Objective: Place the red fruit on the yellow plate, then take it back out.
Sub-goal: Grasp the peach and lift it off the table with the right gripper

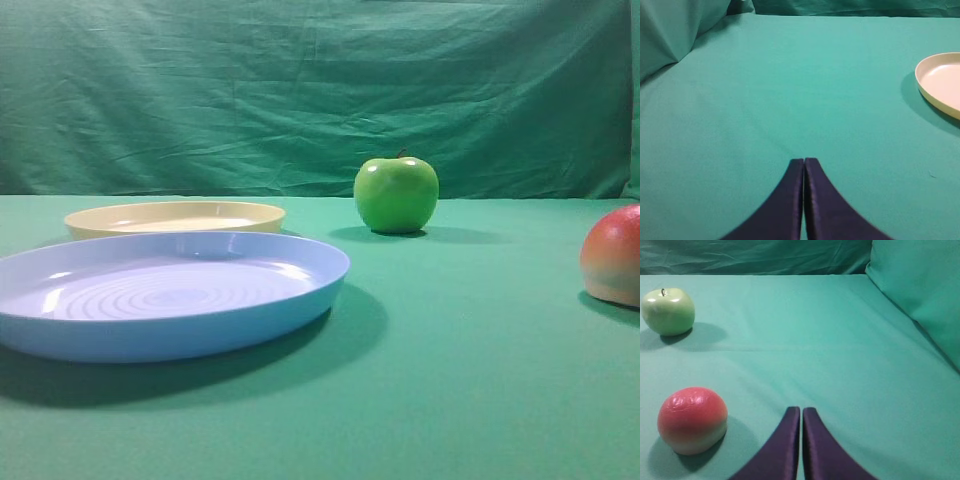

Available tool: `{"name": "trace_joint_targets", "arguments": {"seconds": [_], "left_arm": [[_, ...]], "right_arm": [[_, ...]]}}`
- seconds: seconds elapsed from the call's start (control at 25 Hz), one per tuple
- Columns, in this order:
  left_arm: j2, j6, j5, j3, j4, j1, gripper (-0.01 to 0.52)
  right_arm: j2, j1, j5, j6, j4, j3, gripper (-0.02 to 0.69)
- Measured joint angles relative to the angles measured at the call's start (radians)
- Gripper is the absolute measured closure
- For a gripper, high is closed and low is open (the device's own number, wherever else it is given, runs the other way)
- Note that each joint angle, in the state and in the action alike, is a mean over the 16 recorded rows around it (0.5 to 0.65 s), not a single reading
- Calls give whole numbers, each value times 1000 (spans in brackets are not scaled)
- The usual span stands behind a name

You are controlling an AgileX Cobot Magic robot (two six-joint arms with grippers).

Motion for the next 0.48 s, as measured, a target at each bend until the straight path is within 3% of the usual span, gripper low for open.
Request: {"name": "trace_joint_targets", "arguments": {"seconds": [0.48], "left_arm": [[0,0,0,0,0,0,514]], "right_arm": [[0,0,0,0,0,0,665]]}}
